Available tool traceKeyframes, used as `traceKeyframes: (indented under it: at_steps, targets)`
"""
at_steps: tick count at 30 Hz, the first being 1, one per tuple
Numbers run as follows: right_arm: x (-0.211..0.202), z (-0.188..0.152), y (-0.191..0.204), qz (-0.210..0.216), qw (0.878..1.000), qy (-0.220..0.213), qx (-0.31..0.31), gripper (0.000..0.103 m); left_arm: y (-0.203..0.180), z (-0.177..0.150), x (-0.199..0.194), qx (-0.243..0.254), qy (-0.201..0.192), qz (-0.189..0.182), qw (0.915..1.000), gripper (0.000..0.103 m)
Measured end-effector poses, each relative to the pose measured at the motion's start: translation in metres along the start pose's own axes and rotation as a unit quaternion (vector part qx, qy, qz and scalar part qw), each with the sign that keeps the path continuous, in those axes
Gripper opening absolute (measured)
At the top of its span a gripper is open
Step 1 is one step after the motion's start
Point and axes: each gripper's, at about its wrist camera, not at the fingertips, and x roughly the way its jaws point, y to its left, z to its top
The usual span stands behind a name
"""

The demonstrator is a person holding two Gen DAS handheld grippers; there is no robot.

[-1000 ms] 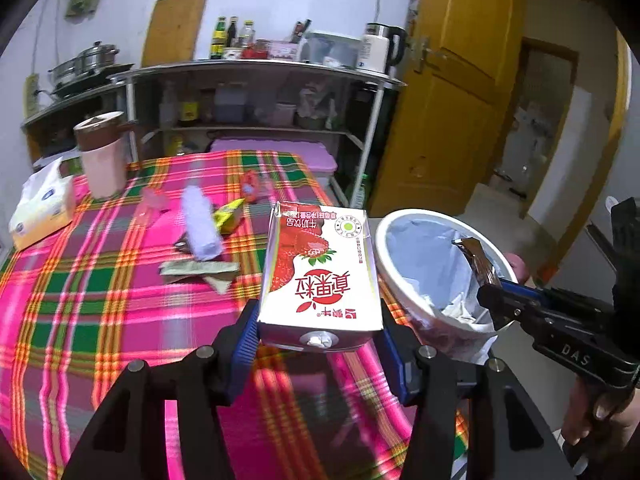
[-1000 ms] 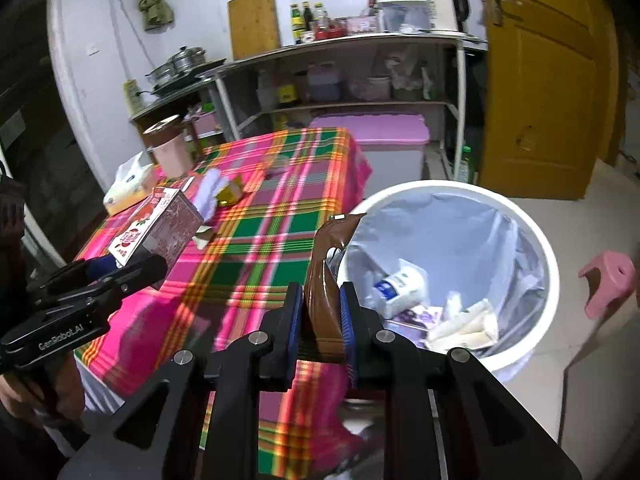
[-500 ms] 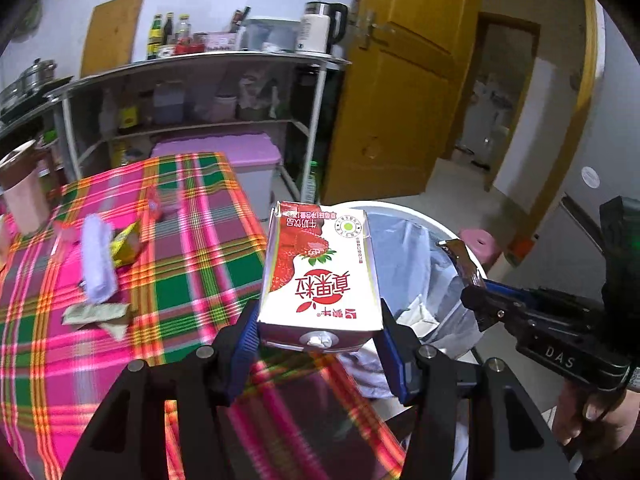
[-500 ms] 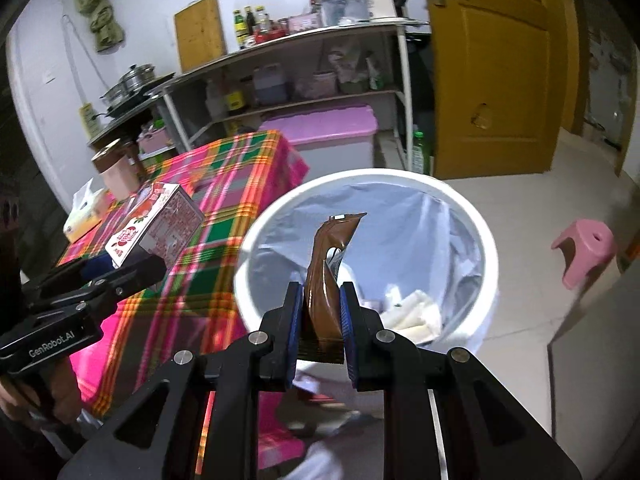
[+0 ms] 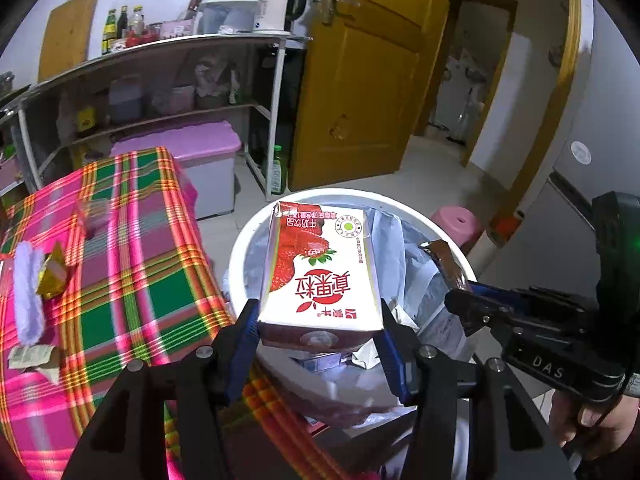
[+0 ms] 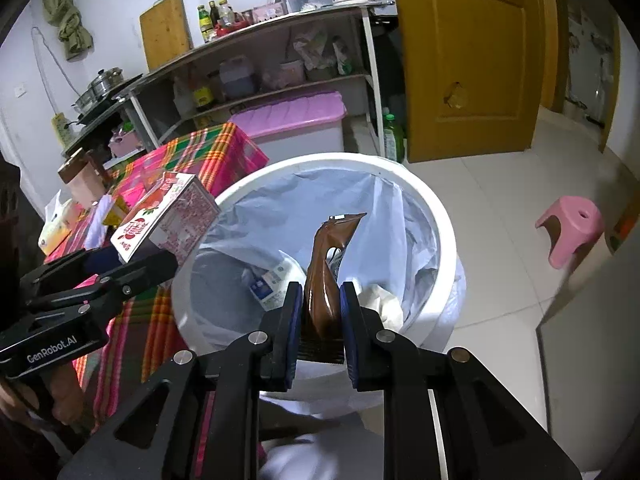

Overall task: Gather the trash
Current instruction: 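Carry the wrapper and carton over the white bin and open both tools, then move both open tools back over the table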

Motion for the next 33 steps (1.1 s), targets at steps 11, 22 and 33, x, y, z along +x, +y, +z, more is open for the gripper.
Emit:
traceKeyframes:
  at_steps: [11, 22, 33]
  targets:
    - [0.009, 0.004, -0.008, -0.003, 1.000, 0.003, 0.006, 0.036, 0.000, 0.007, 0.022, 0.000, 0.011, -0.006, 0.9999, 0.055]
    - [-0.004, 0.003, 0.001, 0.007, 1.000, -0.009, 0.002, 0.036, 0.006, 0.002, -0.007, -0.013, -0.010, 0.007, 0.9998, 0.055]
    - [-0.023, -0.006, 0.038, 0.036, 0.999, -0.020, -0.023, 0.036, 0.019, -0.018, -0.052, -0.034, -0.031, 0.041, 0.9981, 0.055]
